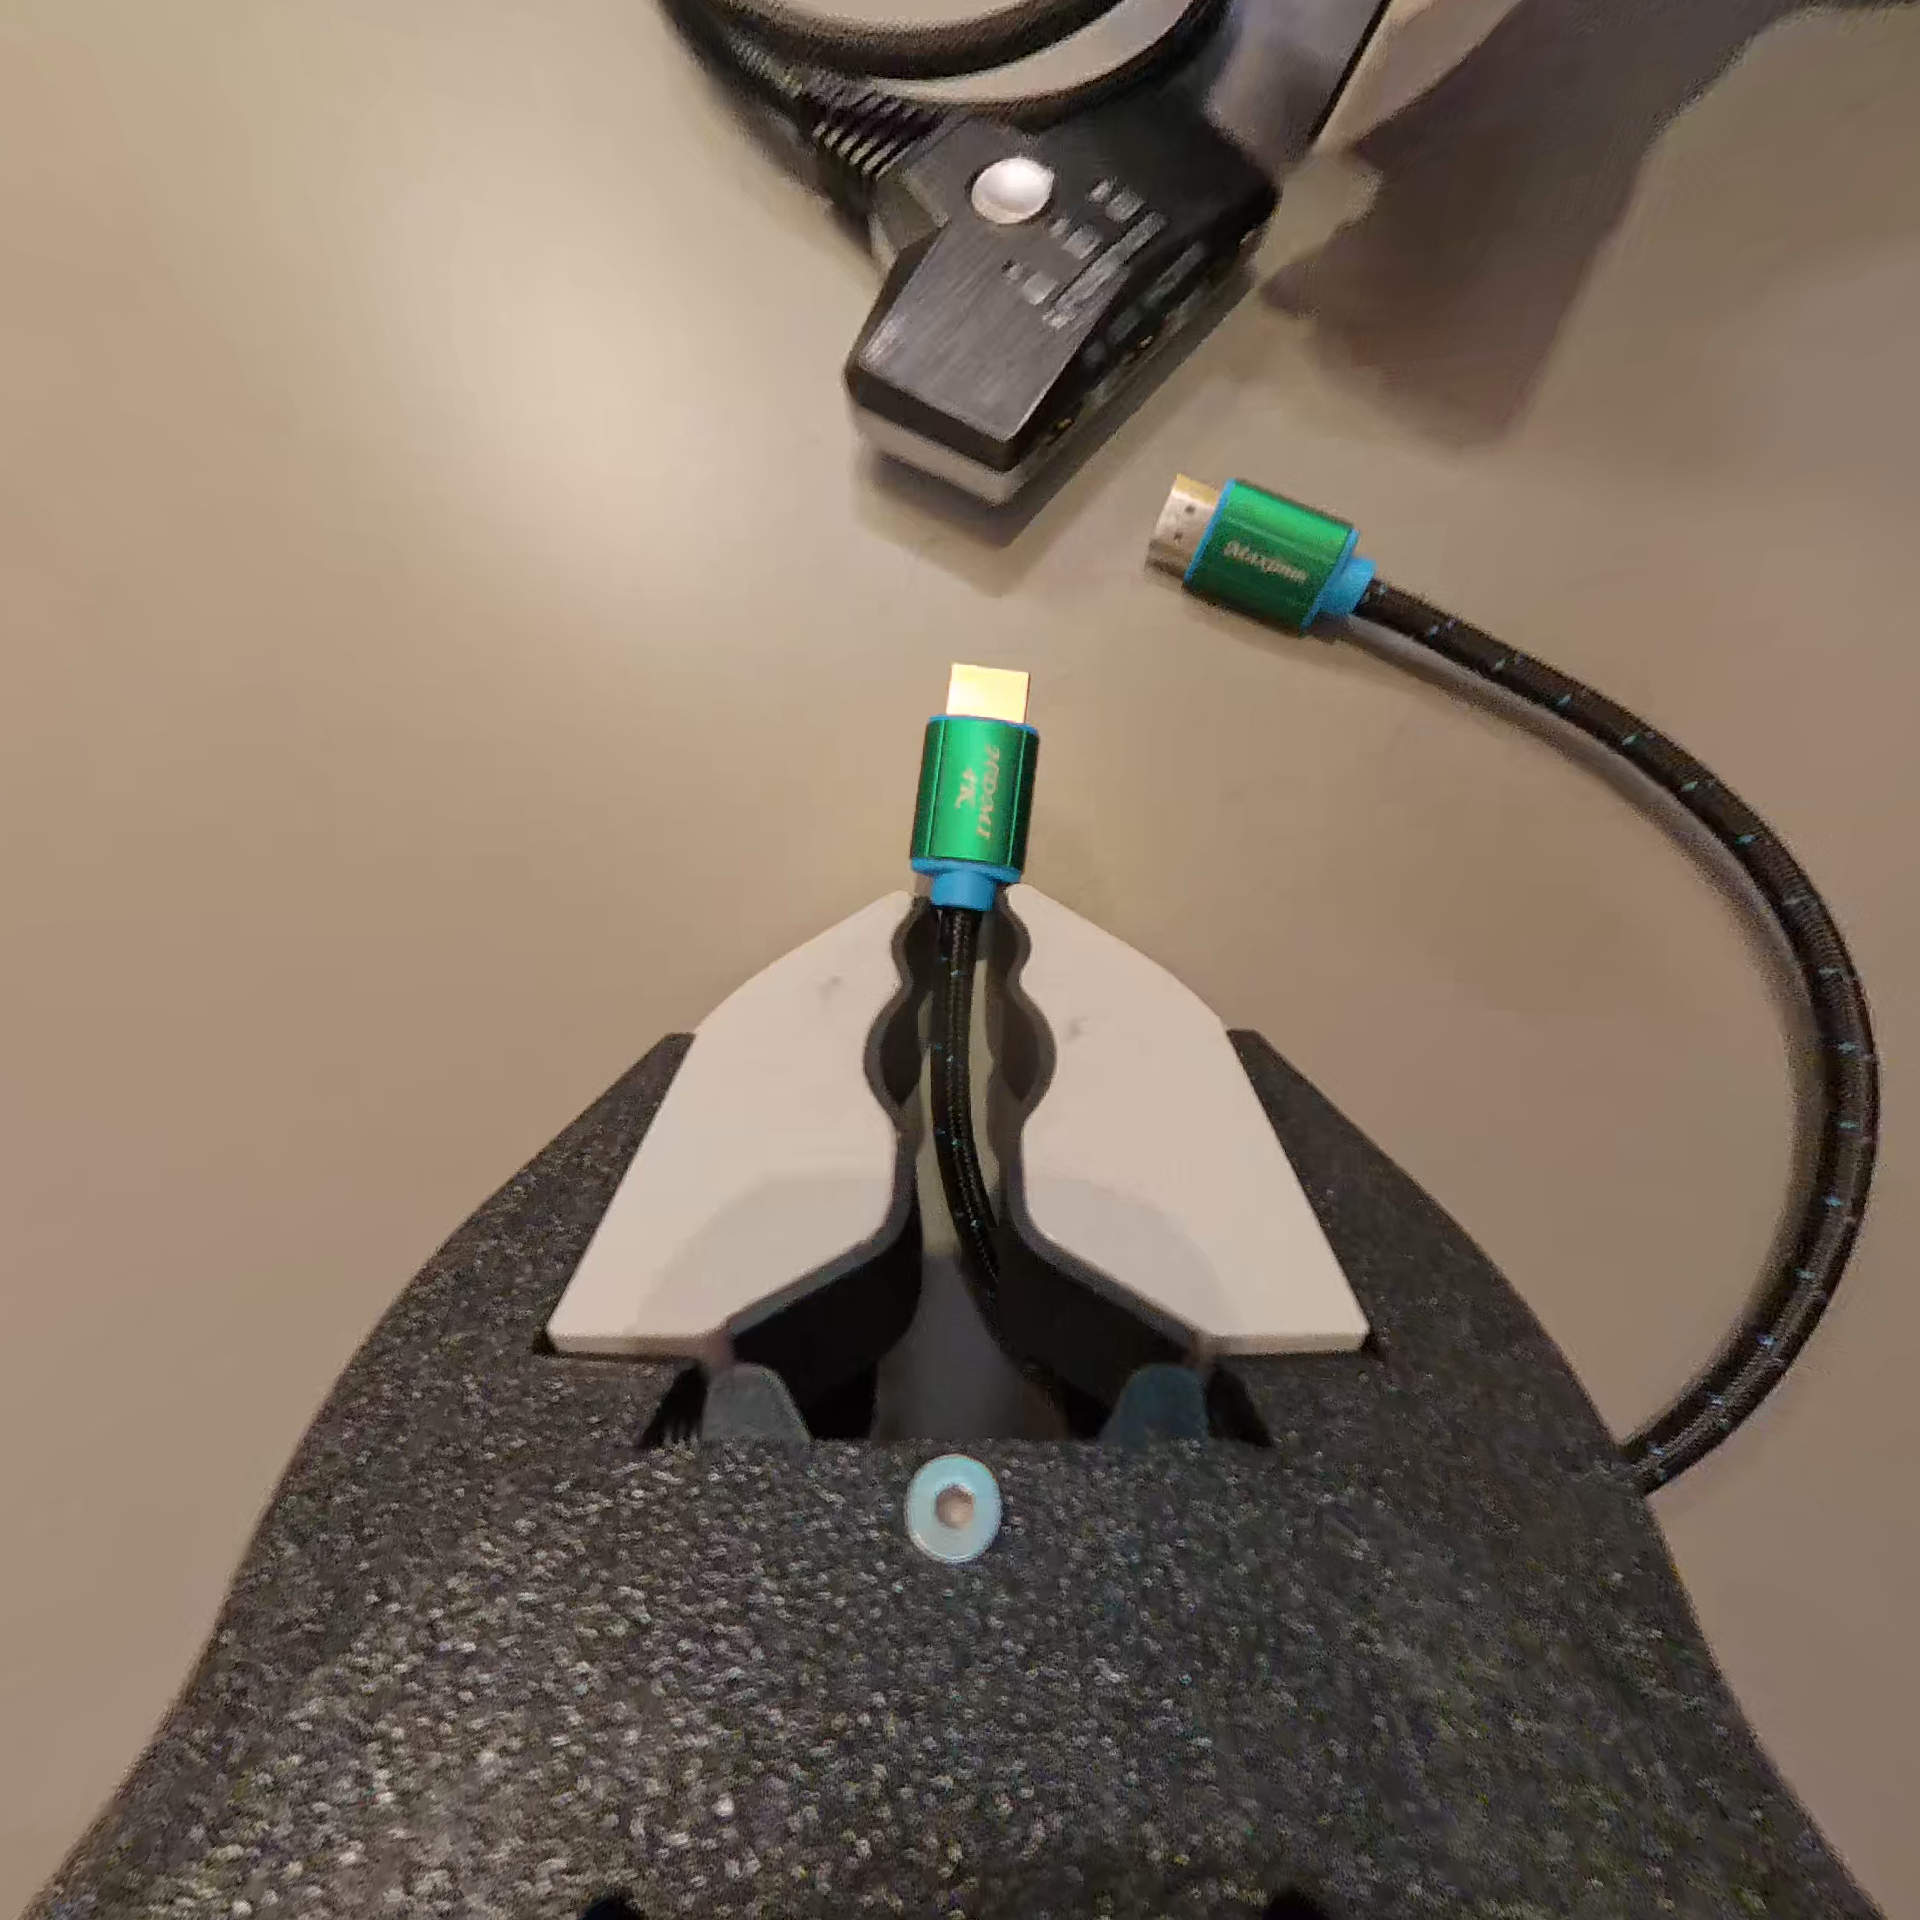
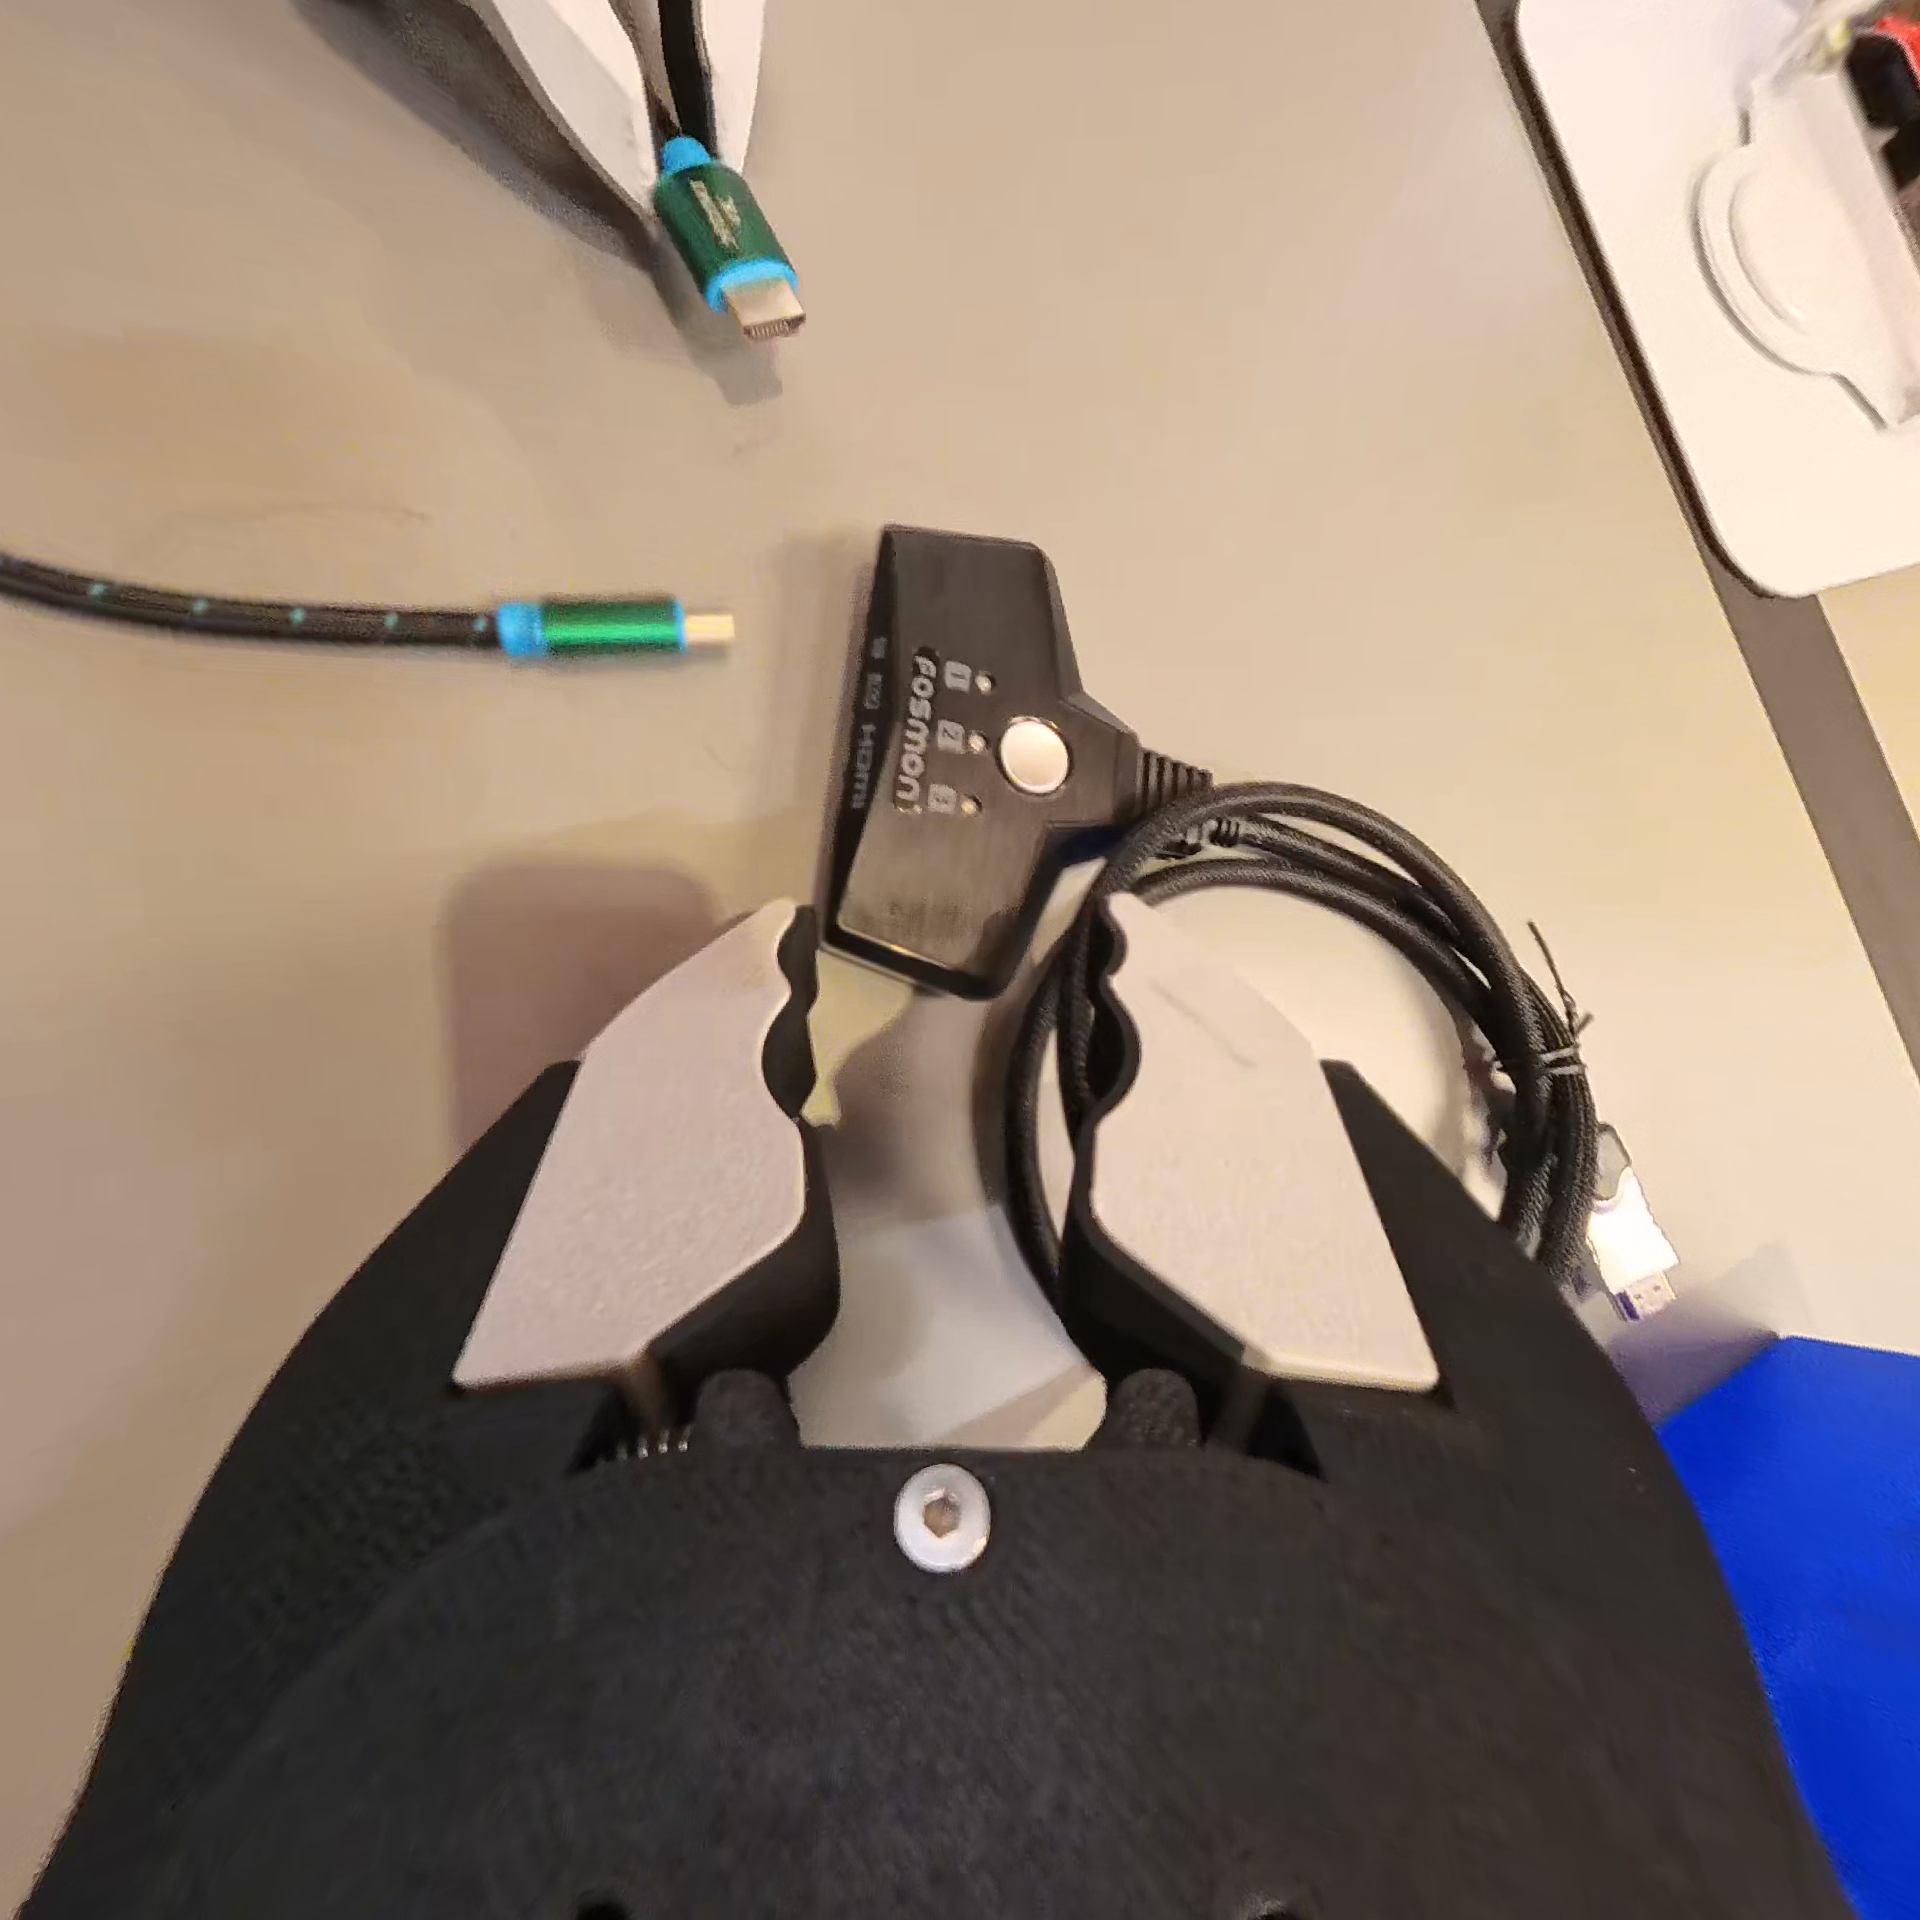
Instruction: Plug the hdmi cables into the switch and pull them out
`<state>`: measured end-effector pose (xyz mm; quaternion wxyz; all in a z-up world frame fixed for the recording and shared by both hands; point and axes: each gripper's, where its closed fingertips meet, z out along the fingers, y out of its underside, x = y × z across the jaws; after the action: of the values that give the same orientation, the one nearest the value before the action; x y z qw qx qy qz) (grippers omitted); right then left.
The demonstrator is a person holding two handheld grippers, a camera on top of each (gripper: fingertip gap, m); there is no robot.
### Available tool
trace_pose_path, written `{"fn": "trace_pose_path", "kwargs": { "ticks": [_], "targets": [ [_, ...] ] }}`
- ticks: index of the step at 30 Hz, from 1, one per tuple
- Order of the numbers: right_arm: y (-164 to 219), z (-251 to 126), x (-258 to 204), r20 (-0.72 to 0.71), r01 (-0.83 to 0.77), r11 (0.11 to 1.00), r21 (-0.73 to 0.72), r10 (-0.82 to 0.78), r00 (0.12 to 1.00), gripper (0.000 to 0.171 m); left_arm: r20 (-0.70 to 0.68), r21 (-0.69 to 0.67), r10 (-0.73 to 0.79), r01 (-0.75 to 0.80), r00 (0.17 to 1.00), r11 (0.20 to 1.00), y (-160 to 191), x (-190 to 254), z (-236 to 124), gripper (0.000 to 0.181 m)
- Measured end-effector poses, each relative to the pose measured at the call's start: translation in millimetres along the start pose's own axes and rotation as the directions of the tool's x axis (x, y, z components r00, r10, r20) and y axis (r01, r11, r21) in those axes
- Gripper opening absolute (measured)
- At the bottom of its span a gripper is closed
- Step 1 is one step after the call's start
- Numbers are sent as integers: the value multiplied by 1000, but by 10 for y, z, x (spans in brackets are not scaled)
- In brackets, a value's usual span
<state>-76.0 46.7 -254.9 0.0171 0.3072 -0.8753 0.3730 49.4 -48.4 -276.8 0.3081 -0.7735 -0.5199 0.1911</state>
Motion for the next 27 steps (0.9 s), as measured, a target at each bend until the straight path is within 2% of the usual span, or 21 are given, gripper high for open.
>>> {"fn": "trace_pose_path", "kwargs": {
  "ticks": [4, 11, 18, 20, 23, 27],
  "targets": [
    [-133, 77, -142, -16, 96, 995, 25, -96, 995, 50, -69, 49, -12, 15, 998, 999, -91, 204, 15, 11],
    [-457, 164, -544, 34, 257, 950, 177, -267, 963, 48, -143, 84, -56, 68, 988, 994, -273, 560, 181, 11],
    [-395, 256, -750, 102, 311, 939, 150, -327, 939, 47, -172, 92, -43, 59, 984, 994, -461, 853, 368, 10],
    [-375, 255, -796, 123, 323, 934, 150, -342, 932, 41, -179, 97, -26, 44, 983, 994, -491, 912, 385, 10],
    [-375, 229, -846, 139, 343, 924, 168, -367, 920, 22, -186, 116, -15, 38, 982, 993, -530, 951, 385, 11],
    [-436, 183, -841, 100, 378, 900, 218, -405, 909, 22, -278, 124, -84, 122, 957, 985, -537, 996, 342, 30]
  ]
}}
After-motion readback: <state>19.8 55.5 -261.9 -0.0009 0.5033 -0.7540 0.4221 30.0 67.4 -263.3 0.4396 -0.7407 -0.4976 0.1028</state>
